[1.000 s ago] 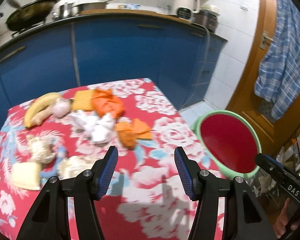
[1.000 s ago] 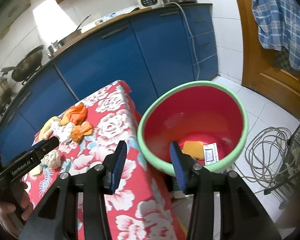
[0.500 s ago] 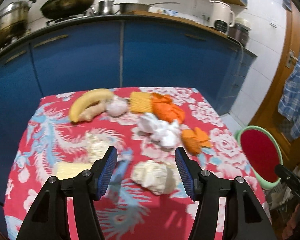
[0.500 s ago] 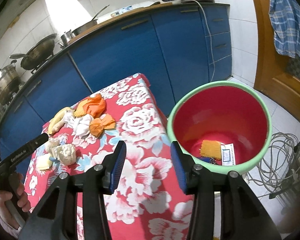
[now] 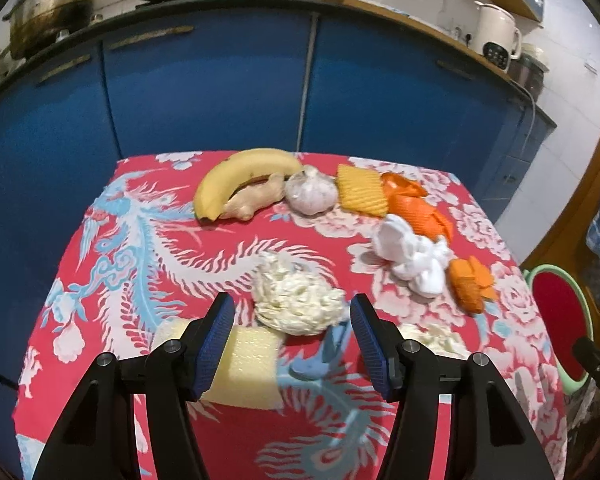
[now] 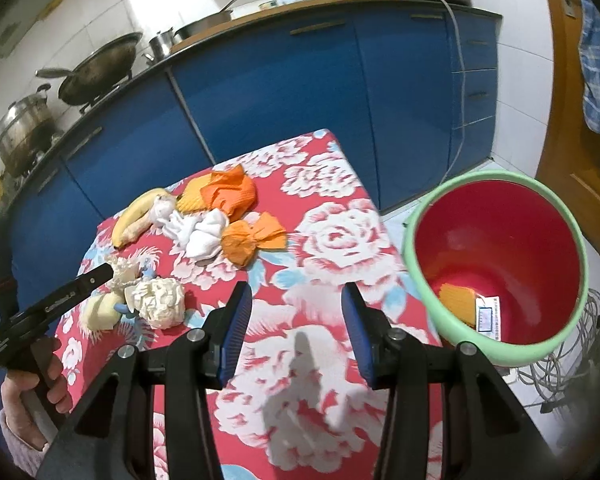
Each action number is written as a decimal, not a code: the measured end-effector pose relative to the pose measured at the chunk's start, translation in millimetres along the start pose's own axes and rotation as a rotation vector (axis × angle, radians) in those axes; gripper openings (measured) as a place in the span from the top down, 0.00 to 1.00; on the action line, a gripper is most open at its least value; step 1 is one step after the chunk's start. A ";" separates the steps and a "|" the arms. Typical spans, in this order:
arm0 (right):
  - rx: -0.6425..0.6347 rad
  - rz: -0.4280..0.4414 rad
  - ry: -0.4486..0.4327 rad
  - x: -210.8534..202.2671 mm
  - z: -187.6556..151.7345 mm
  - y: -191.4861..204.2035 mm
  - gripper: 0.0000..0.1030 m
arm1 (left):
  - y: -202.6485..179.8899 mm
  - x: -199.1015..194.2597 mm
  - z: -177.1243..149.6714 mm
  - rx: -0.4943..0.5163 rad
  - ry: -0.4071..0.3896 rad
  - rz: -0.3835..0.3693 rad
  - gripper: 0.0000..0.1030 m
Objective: Collect trash
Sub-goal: 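Move both open tools back over the table toward the remaining items, then grasp the white crumpled cauliflower with the left tool while the right tool grasps the orange mesh bow, then carry the cauliflower and orange bow over the red bucket and release both, then move both open tools back over the table items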
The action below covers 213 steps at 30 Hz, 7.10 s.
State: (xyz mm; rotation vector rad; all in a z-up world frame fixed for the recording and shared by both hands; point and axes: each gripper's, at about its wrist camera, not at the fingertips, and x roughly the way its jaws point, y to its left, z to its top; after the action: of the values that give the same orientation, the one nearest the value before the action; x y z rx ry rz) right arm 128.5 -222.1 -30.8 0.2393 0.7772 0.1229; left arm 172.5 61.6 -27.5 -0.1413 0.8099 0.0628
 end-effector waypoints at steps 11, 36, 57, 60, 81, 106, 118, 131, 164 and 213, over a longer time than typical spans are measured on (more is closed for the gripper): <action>-0.070 0.016 0.071 53.9 15.1 28.0 0.53 | 12.4 27.6 2.2 -0.045 0.039 -0.009 0.40; -0.168 -0.010 0.128 137.9 33.2 56.8 0.47 | 19.2 42.7 3.7 -0.080 0.010 -0.026 0.51; -0.137 0.023 0.080 107.3 24.7 52.6 0.76 | 20.6 38.5 3.8 -0.071 -0.016 -0.037 0.67; -0.124 0.038 0.068 95.9 24.7 50.2 0.76 | 20.6 37.2 3.8 -0.069 -0.027 -0.043 0.69; -0.012 0.023 -0.039 7.3 4.5 -5.1 0.75 | -5.2 -25.7 5.2 -0.036 -0.109 -0.194 0.74; 0.211 -0.154 -0.088 -43.3 -11.0 -140.0 0.73 | -164.3 -43.4 -14.1 0.218 -0.026 -0.392 0.74; 0.269 -0.197 -0.067 -33.4 -17.6 -179.3 0.70 | -226.6 -30.6 -22.6 0.320 0.009 -0.429 0.74; 0.325 -0.184 -0.093 -46.5 -20.6 -203.6 0.60 | -279.6 -12.1 -37.6 0.419 0.052 -0.454 0.74; 0.344 -0.197 -0.138 -74.5 -29.9 -209.7 0.59 | -309.2 -16.2 -46.2 0.459 0.043 -0.510 0.43; 0.182 -0.080 -0.062 -55.9 -27.8 -95.8 0.41 | -96.5 -7.6 -29.1 0.169 0.006 -0.039 0.27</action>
State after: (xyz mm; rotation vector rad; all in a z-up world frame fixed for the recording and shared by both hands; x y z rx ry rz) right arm 71.4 -321.0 -36.8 0.3825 0.7358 -0.0308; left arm 157.0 -38.2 -32.0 0.0022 0.8145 -0.0428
